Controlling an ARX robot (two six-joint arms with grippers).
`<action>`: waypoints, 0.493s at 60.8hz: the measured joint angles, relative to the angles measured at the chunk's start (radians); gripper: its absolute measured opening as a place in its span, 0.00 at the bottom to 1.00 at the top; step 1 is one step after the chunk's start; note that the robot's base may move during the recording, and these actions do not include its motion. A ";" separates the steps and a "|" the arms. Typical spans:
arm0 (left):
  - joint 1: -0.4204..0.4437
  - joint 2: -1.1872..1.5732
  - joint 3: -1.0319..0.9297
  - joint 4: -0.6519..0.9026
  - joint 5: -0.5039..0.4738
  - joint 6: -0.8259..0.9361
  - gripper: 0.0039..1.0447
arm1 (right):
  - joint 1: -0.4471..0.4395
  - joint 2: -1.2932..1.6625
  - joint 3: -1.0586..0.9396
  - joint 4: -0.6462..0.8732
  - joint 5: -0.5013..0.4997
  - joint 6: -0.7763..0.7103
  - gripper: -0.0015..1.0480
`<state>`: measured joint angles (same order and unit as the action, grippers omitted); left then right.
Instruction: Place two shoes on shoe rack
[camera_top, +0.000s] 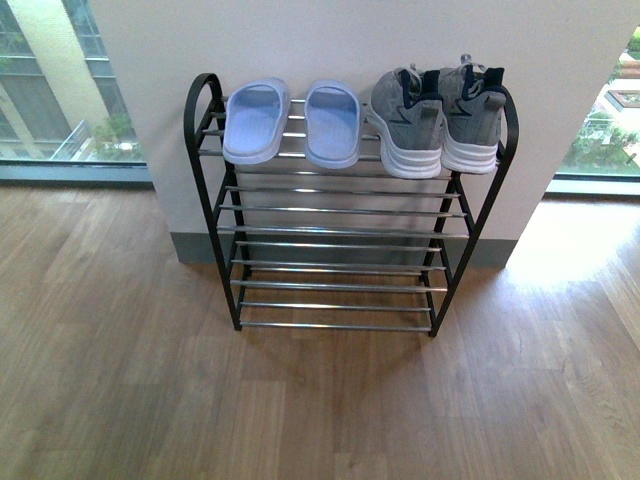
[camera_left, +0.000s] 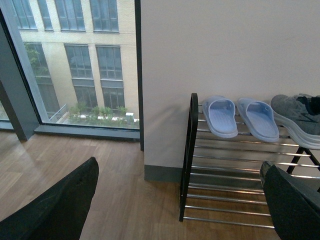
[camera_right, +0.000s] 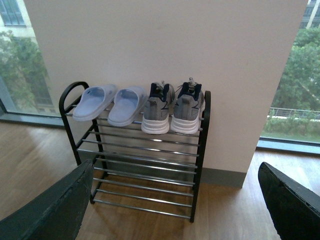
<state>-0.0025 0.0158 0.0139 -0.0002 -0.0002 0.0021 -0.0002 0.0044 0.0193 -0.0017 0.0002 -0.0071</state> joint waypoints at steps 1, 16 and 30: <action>0.000 0.000 0.000 0.000 0.000 0.000 0.91 | 0.000 0.000 0.000 0.000 0.000 0.000 0.91; 0.000 0.000 0.000 0.000 0.000 0.000 0.91 | 0.000 -0.001 0.000 0.000 0.000 0.000 0.91; 0.000 0.000 0.000 0.000 0.000 0.000 0.91 | 0.000 -0.001 0.000 0.000 0.000 0.000 0.91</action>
<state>-0.0025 0.0158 0.0139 -0.0002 -0.0002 0.0021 -0.0002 0.0036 0.0193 -0.0017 0.0002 -0.0071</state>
